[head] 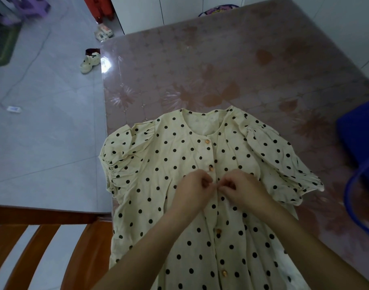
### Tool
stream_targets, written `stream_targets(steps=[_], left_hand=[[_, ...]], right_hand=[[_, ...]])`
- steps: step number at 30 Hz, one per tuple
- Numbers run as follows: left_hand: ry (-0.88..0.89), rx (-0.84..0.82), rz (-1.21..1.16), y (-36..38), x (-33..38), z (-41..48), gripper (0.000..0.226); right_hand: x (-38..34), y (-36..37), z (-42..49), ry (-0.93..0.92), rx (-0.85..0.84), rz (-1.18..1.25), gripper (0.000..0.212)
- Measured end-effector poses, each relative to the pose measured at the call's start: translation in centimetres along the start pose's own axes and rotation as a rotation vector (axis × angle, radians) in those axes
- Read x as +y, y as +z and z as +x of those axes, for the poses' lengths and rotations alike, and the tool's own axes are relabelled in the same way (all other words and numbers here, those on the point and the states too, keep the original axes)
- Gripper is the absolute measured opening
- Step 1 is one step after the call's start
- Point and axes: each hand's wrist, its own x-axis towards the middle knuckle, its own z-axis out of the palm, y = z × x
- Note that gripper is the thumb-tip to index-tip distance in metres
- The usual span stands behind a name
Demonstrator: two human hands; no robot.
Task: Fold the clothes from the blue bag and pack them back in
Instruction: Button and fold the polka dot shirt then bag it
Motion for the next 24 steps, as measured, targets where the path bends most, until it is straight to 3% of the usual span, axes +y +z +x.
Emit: stream_targets(steps=[2, 4, 6, 11, 17, 24], left_hand=[[0.046, -0.053, 0.179, 1.5, -0.3, -1.3, 0.048], [0.097, -0.013, 0.346, 2.7, -0.9, -2.1, 0.057], [0.134, 0.063, 0.366, 3.1, -1.4, -2.7, 0.046], [0.079, 0.089, 0.221, 2.1, -1.9, -3.4, 0.010], [-0.001, 0.141, 0.063, 1.4, -1.9, -4.6, 0.010], [-0.023, 0.147, -0.010, 2.4, -1.6, -4.5, 0.012]], right_hand=[[0.1, 0.3, -0.7, -0.014, -0.030, -0.055, 0.016], [0.2, 0.5, -1.5, -0.038, 0.056, -0.072, 0.015], [0.1, 0.8, -2.7, -0.101, 0.130, -0.027, 0.011], [0.1, 2.9, -5.0, -0.138, 0.039, -0.050, 0.016], [0.1, 3.8, -4.1, -0.108, 0.139, -0.084, 0.017], [-1.3, 4.3, -2.8, -0.012, 0.109, -0.189, 0.010]])
